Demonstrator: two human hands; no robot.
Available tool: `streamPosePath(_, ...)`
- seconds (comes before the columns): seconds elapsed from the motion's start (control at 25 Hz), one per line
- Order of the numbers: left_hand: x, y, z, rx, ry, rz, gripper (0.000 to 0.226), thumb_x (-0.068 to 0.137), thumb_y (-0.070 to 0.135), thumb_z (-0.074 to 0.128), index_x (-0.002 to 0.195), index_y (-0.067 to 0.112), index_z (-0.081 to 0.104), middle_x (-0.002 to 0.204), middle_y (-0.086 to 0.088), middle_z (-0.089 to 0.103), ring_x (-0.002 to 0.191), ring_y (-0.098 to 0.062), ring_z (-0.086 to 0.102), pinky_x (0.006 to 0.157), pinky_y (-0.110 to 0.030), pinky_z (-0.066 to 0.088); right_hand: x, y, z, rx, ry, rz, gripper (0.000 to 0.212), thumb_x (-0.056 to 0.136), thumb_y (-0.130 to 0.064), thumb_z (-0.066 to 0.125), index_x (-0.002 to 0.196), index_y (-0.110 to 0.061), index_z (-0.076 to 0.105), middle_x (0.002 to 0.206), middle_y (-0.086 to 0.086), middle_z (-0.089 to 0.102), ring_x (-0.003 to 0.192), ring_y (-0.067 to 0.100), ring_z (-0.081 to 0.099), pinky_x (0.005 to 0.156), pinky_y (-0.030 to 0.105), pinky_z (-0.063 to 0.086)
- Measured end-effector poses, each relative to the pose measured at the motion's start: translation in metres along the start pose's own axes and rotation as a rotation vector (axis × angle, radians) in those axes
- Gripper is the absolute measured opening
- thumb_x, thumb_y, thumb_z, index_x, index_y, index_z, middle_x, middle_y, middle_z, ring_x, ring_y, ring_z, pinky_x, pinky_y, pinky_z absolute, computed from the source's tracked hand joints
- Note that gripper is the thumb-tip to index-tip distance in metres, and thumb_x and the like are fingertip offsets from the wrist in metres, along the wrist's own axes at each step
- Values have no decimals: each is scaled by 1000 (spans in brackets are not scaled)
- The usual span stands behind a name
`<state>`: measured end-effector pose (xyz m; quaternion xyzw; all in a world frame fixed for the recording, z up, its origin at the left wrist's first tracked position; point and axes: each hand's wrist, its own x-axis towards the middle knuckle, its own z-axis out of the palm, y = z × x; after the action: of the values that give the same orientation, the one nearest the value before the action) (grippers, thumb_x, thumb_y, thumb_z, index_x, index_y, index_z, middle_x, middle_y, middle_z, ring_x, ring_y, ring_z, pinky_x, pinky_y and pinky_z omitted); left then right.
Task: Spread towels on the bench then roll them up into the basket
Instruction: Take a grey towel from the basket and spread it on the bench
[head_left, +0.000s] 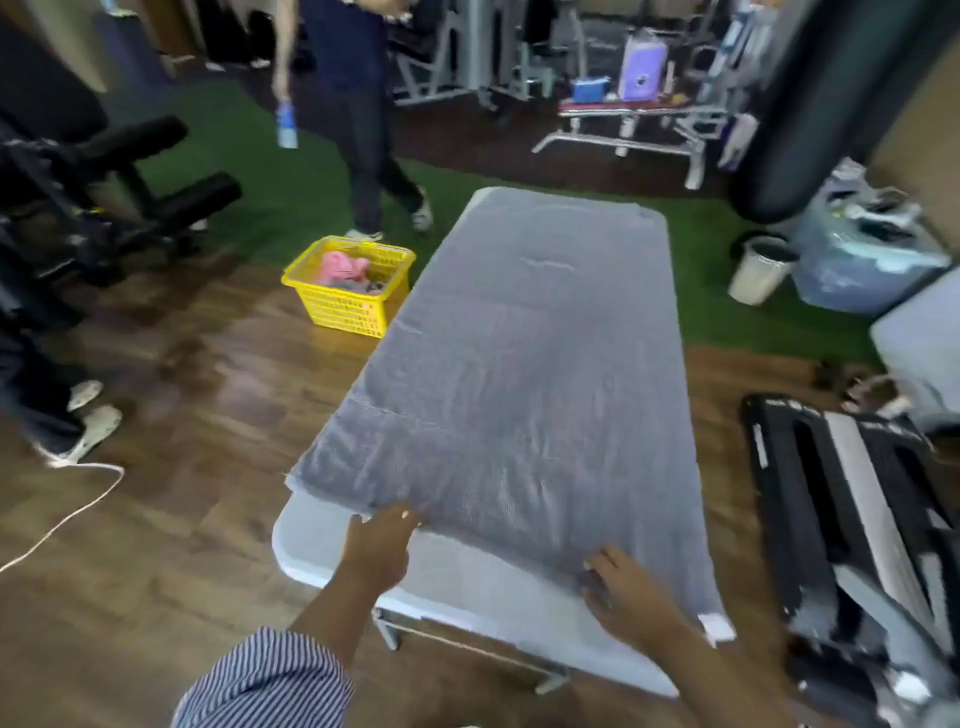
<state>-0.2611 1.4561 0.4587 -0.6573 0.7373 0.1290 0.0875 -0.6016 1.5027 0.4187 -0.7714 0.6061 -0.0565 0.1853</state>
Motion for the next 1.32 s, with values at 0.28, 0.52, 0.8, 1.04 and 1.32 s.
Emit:
streamPosePath(0.28, 7, -48, -2, 162, 33, 89, 51, 93, 16, 44, 142, 32, 37, 152, 9, 32, 138, -13, 34, 106, -39, 33, -46, -18, 4, -60, 15, 334, 28, 58, -3, 71, 84, -7, 60, 87, 11, 60, 74, 34, 62, 50, 39, 48)
streamPosePath(0.52, 16, -86, 0, 71, 158, 49, 40, 81, -6, 54, 113, 17, 63, 122, -1, 61, 106, -25, 62, 77, -42, 51, -55, 3, -13, -91, 35, 522, 31, 74, -7, 59, 104, -4, 56, 108, 11, 54, 94, 35, 57, 69, 42, 48)
streamPosePath(0.8, 25, -103, 10, -6, 242, 64, 39, 71, -19, 59, 94, 11, 68, 97, -11, 62, 79, -37, 64, 47, -45, 53, -63, 29, -20, 49, 133, 611, 37, 85, -3, 51, 121, -10, 55, 113, 12, 52, 88, 39, 58, 71, 43, 49)
streamPosePath(1.04, 7, -124, 13, 126, 279, 189, 43, 65, 4, 32, 85, 11, 69, 75, -10, 65, 60, -34, 63, 50, -44, 45, -80, 34, -21, 137, 135, 459, 24, 82, 0, 58, 103, -9, 65, 103, 3, 58, 80, 31, 62, 66, 35, 48)
streamPosePath(1.32, 26, -152, 18, 149, 324, 268, 49, 66, 9, 31, 102, 9, 64, 100, -12, 66, 78, -36, 67, 60, -51, 48, -81, 30, -16, 227, 267, 716, 31, 78, 15, 55, 106, 3, 66, 120, 21, 57, 98, 39, 60, 82, 36, 44)
